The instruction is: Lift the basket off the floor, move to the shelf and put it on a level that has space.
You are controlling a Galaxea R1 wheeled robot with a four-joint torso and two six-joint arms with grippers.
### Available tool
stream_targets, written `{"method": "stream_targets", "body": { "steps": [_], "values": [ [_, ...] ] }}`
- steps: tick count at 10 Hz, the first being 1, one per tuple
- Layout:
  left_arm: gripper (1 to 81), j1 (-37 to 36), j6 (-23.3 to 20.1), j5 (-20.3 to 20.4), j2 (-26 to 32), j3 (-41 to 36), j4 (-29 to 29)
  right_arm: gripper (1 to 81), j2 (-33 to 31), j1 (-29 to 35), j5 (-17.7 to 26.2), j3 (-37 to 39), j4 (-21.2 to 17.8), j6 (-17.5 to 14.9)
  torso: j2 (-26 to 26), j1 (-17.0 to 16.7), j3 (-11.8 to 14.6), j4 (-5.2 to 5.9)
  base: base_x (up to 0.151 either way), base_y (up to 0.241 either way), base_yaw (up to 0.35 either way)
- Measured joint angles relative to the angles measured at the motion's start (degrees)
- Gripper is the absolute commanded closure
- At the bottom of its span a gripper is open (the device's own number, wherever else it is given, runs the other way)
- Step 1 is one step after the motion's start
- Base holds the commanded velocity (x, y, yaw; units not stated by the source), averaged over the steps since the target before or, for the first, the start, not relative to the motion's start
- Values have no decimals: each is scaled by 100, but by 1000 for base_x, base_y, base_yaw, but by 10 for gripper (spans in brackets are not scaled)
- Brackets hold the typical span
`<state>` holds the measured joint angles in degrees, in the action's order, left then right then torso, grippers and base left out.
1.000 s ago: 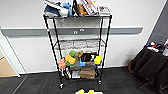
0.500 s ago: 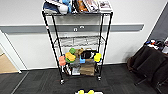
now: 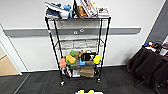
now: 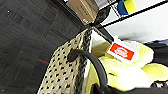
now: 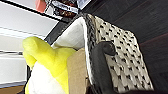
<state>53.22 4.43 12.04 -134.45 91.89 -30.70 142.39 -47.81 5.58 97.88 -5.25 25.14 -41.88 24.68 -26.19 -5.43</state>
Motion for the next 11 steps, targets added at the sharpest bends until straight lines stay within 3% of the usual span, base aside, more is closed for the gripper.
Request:
{"method": "stream_targets", "body": {
  "steps": [5,8,11],
  "values": [
    [811,99,-73,-100,-17,2,33,811,-5,-128,45,-2,0,2,975,-645,642,0,0,0,0],
    [811,347,-68,-317,-179,243,527,811,-21,-284,26,-9,49,-23,1549,-1025,704,0,0,0,0],
    [811,435,-66,-456,-256,367,630,811,-18,-441,41,-9,101,-20,2129,-1403,704,0,0,0,0]
  ]
}}
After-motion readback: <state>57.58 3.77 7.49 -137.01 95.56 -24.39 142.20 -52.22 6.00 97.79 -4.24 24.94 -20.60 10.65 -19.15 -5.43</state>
